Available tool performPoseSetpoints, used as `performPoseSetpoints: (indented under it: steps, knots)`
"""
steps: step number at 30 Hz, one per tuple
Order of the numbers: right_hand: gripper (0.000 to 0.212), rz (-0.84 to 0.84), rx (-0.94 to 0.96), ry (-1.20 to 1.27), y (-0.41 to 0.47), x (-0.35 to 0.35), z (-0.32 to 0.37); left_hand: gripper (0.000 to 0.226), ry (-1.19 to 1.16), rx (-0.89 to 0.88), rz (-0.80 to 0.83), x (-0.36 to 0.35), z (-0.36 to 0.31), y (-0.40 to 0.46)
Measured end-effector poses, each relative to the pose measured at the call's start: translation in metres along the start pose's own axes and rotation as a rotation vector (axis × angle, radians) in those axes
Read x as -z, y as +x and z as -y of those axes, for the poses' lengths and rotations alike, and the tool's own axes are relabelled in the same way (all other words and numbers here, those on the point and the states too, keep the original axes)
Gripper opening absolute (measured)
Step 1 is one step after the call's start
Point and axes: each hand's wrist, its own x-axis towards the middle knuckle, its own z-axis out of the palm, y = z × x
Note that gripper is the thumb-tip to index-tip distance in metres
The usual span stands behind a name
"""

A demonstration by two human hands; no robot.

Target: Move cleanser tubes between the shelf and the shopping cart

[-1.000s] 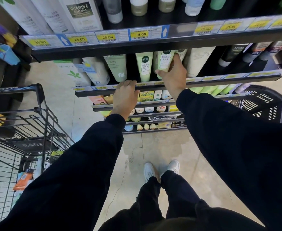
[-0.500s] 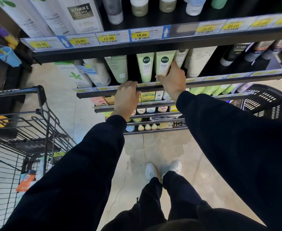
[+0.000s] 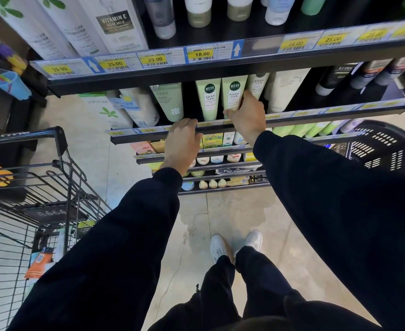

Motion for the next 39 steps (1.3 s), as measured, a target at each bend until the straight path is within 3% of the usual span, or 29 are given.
performPoseSetpoints:
  steps: [7, 9, 11, 17, 30, 35, 39]
  knots:
    - [0.036, 0.03, 0.019, 0.017, -0.01, 0.01, -0.003, 0.043, 0.009, -0.014, 0.045, 0.003, -0.001, -0.002]
    - [0.049, 0.038, 0.044, -0.023, -0.021, 0.017, -0.005, 0.049, 0.029, -0.044, 0.083, 0.006, -0.001, -0.005]
    - [0.058, 0.044, 0.107, -0.134, -0.039, 0.027, -0.008, 0.053, 0.039, -0.064, 0.095, 0.012, -0.002, -0.012]
    - [0.051, 0.09, 0.403, -0.391, -0.118, 0.056, -0.012, 0.046, 0.103, -0.003, -0.021, 0.037, 0.003, -0.066]
    - [0.045, 0.257, 0.849, -0.341, -0.186, 0.052, 0.027, 0.043, 0.143, 0.391, -0.235, 0.086, 0.008, -0.207]
    - [0.046, 0.401, 0.976, -0.283, -0.208, 0.034, 0.043, 0.038, 0.175, 0.524, -0.345, 0.101, 0.007, -0.266]
    - [0.049, 0.578, 1.025, -0.219, -0.231, 0.008, 0.054, 0.041, 0.198, 0.735, -0.322, 0.107, 0.004, -0.321]
